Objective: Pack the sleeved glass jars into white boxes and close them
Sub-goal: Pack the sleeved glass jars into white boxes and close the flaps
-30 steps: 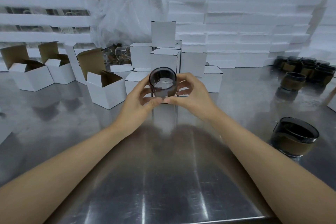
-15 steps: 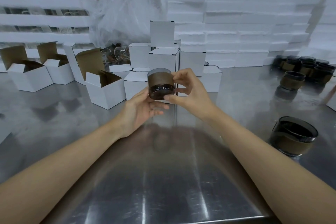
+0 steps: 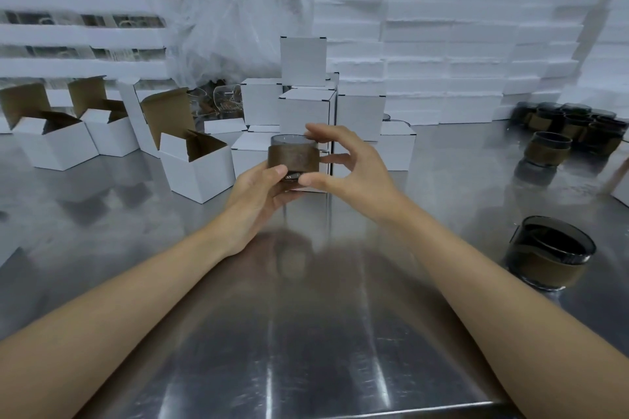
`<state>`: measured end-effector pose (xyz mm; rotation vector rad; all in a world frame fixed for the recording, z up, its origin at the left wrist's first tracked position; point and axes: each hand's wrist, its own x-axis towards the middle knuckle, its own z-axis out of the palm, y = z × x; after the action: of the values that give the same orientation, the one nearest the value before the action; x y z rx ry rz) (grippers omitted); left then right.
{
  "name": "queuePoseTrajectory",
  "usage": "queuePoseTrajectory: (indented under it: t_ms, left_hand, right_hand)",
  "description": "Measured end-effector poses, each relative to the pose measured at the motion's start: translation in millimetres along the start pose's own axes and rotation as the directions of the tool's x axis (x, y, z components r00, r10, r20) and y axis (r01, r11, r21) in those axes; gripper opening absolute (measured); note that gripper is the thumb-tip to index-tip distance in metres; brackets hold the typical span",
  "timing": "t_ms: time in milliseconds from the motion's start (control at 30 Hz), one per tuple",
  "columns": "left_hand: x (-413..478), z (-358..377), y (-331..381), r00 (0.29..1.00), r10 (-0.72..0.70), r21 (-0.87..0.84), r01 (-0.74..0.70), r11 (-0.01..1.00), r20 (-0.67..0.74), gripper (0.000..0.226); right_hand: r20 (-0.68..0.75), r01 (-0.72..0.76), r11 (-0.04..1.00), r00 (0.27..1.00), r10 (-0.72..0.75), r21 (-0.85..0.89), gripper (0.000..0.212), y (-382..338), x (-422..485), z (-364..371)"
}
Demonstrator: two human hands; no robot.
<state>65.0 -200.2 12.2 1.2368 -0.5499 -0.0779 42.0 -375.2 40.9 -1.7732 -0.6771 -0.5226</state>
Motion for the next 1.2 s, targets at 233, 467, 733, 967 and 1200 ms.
queuePoseTrajectory:
  t_ms: [233,467,733,967,1200]
  left_hand:
    - [-3,3,4,0.959,0.28,0.543,-0.217,0.811,-0.036,0.045]
    - [4,-53,39,0.896,0.425,0.866,0.309,-0.394,-0.127,0.021]
    - [2,-61,51,0.917,0.305,0.718,0.391,-0.575,-0.255,0.01]
    - [-2,-15,58,0.874,0.472,0.916,0.091,-0.39,0.114,0.027]
    - [-5,1,31,0.576,0.389,0.692,-0.54,-0.479,0.719,0.028]
  right_hand:
    - [-0.073,-0.116,0.991,0.99,0.12,0.061,0.021,-3,8,-11]
    - [-0.057,-0.205,0.979,0.977,0.205,0.005,0.01,-3,8,-16]
    - [-0.033,-0.229,0.973,0.973,0.228,-0.017,0.009,-3,6,-17]
    - [-0.079,-0.24,0.969,0.967,0.244,0.053,0.011,-1,8,-25]
    - [-0.158,-0.195,0.881,0.945,0.286,0.431,0.008,-11,15,-37]
